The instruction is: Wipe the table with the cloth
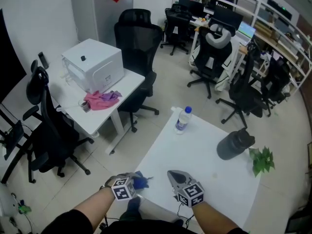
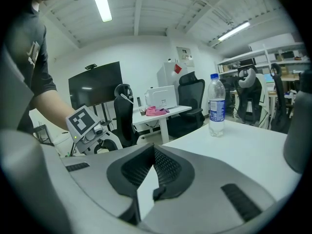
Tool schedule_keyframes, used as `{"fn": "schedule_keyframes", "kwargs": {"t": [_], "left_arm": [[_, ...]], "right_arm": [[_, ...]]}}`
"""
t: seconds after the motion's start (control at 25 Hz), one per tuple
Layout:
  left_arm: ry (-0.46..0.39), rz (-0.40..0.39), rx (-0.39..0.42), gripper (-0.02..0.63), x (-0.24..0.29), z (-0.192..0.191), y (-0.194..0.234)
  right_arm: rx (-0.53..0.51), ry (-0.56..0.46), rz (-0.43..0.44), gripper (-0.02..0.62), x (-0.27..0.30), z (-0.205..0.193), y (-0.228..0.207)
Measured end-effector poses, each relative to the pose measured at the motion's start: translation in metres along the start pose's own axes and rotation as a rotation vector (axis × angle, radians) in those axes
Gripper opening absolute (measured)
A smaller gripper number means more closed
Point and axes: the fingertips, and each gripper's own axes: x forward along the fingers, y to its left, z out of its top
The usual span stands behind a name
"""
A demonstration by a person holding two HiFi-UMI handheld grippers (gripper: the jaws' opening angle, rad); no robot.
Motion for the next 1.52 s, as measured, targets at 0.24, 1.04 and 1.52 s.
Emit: {"fn": "schedule_keyframes", "kwargs": {"t": [0.24,1.04,1.52], "left_arm": [[-0.122,-0.01,-0.043,0.213,0.003,0.073,0.004],[-0.165,-0.114,0.105,0.212,0.18,0.367,-0.057],[-0.027,-0.152,0.153,0.202,0.255,0.375,-0.07]], "right_arm": [[0.032,-0.035,-0.092,0.008,-0.041,0.003,-0.037],[0.205,-0.107,-0.56,0.008,-0.315,-0.075,-0.17],[0.27,-0.118,-0.634,0.008,-0.366,-0.109,-0.192]]}}
